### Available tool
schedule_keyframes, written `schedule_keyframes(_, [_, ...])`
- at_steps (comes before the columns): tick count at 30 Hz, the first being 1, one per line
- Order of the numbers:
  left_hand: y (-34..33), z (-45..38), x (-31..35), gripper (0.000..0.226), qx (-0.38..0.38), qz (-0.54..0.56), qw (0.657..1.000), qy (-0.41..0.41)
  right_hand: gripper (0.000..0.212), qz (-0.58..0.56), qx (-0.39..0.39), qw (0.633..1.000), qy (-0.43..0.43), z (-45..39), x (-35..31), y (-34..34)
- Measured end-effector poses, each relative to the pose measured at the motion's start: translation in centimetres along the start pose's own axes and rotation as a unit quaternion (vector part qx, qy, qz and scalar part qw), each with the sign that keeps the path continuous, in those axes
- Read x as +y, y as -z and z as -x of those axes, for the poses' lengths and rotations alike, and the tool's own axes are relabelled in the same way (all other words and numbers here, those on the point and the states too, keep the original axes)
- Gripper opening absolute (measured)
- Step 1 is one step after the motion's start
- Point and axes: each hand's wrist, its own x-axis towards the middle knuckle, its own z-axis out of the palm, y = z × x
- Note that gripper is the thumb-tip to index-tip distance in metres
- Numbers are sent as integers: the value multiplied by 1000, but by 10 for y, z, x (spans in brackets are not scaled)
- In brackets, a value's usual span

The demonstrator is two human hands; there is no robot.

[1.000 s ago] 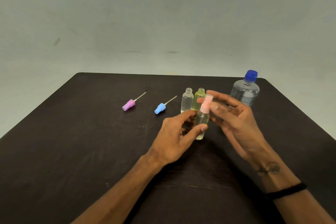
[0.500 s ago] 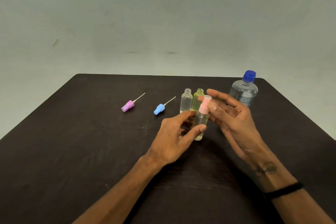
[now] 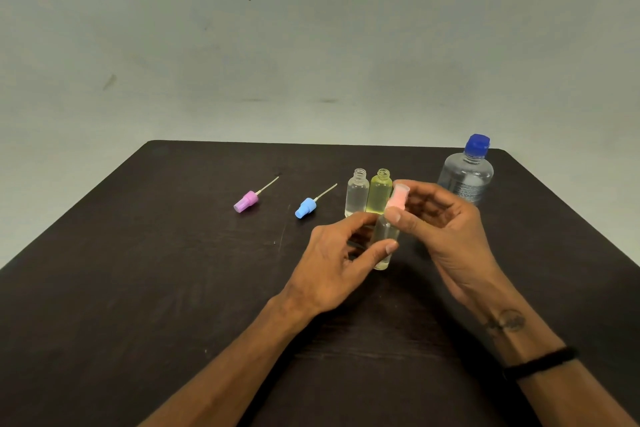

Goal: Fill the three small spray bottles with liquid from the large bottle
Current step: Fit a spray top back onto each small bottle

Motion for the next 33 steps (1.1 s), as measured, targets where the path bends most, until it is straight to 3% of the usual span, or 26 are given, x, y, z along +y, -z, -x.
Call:
schedule_keyframes(3, [0,-1,-2,45,8,3,1000,5,64,-35,-37,998,-28,1,-3,0])
schedule_keyframes(7, [-1,-1,-2,42,13,10,1000,6,52,-74,-63,994,-48,1,-6,1])
schedule_keyframes(11, [-1,-2,-2,39,17,14,1000,10,42,-82,-43,995,-46,0,-5,1])
schedule_keyframes(19, [-1,-1,-1,43,7,10,1000,11,56,-52,-5,998,-25,-2,2,3])
schedule_keyframes(23, [-1,0,1,42,14,14,1000,2,60,-82,-29,995,-51,-2,-1,2])
schedule_keyframes(27, [-1,-1,-2,38,19,21,1000,10,49,-108,-61,990,-74,1,-4,1])
schedule_keyframes(33, [-1,-1,-1,40,15,14,1000,13,48,-82,-27,994,-61,0,-1,1])
